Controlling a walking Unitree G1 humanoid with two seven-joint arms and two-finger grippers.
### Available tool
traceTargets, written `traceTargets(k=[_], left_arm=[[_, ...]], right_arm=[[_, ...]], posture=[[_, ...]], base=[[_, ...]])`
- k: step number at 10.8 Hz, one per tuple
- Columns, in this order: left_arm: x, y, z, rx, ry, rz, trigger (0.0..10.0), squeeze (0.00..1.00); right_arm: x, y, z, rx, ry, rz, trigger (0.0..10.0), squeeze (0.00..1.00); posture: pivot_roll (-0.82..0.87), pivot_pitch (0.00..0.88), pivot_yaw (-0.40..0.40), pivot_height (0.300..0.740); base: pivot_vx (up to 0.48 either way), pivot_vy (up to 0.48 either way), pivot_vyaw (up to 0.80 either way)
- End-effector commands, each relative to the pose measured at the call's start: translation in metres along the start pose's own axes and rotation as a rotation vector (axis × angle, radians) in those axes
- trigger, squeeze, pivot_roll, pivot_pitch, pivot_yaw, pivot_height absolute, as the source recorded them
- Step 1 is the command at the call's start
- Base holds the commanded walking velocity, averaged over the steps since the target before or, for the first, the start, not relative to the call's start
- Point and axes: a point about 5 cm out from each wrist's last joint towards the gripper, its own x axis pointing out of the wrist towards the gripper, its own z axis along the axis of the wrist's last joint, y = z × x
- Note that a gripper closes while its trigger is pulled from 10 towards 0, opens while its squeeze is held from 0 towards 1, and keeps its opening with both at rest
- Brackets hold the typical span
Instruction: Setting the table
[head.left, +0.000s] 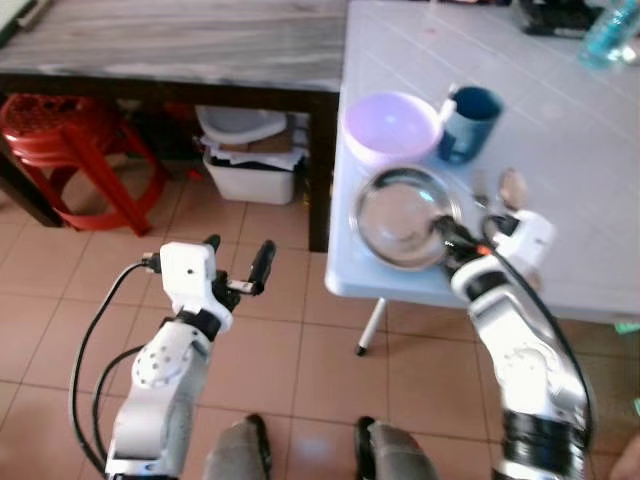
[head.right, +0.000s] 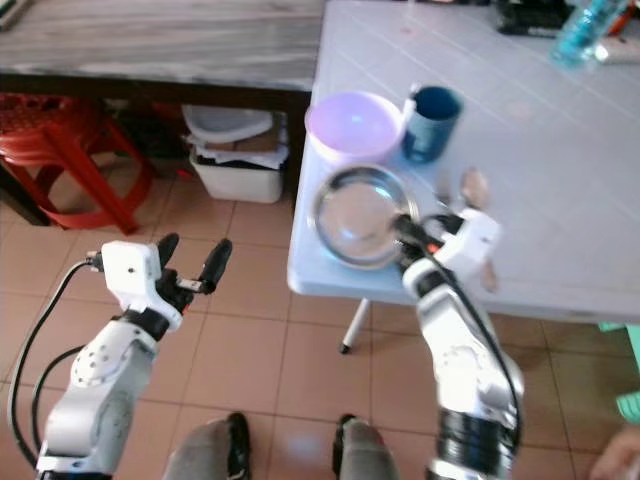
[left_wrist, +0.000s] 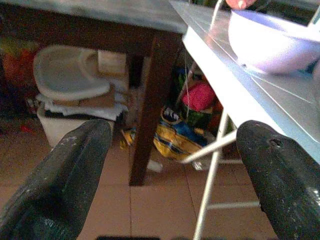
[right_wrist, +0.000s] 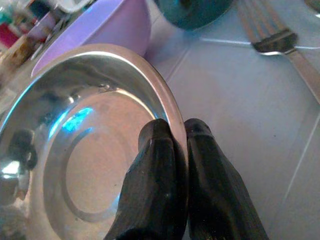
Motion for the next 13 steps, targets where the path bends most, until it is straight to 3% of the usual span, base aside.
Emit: traceTargets(k=[1, 6, 7, 9, 10, 11, 13], left_arm=[[0.0, 0.005, -0.003, 0.018, 0.008, 0.031, 10.0, 0.0], [0.006, 0.009, -0.005, 0.031, -0.028, 0.103, 10.0, 0.0], [0.006, 0.007, -0.012, 0.022, -0.017, 0.122, 10.0, 0.0], [0.013, 0.005, -0.016, 0.011, -0.014, 0.123, 10.0, 0.0], [0.019, 0.005, -0.012, 0.016, -0.032, 0.11, 10.0, 0.0], [0.025, 0.002, -0.008, 0.027, -0.055, 0.097, 10.0, 0.0], [0.033, 0.004, -0.003, 0.031, -0.07, 0.091, 10.0, 0.0]], right_arm=[[-0.005, -0.016, -0.035, 0.03, 0.147, -0.113, 0.0, 0.0], [-0.005, -0.01, -0.033, -0.127, 0.102, -0.085, 0.0, 0.0], [-0.006, -0.013, -0.034, -0.2, 0.083, -0.095, 0.0, 0.0], [-0.004, -0.008, -0.033, -0.249, 0.027, -0.067, 0.0, 0.0], [0.0, -0.002, -0.023, -0.316, -0.032, -0.05, 0.7, 0.0], [0.004, 0.008, -0.012, -0.386, -0.101, -0.007, 10.0, 0.0], [0.007, 0.016, 0.003, -0.458, -0.208, 0.0, 10.0, 0.0]], posture=[[-0.07, 0.205, 0.029, 0.74], [-0.08, 0.168, 0.01, 0.74], [-0.08, 0.153, 0.006, 0.74], [-0.08, 0.14, 0.013, 0.74], [-0.09, 0.133, 0.02, 0.74], [-0.09, 0.131, 0.02, 0.74], [-0.09, 0.12, 0.029, 0.74]], base=[[0.0, 0.48, 0.0], [0.0, 0.454, 0.0], [0.262, 0.401, 0.0], [0.266, 0.401, 0.0], [0.292, 0.382, 0.0], [0.416, 0.0, 0.0], [0.441, 0.0, 0.0]])
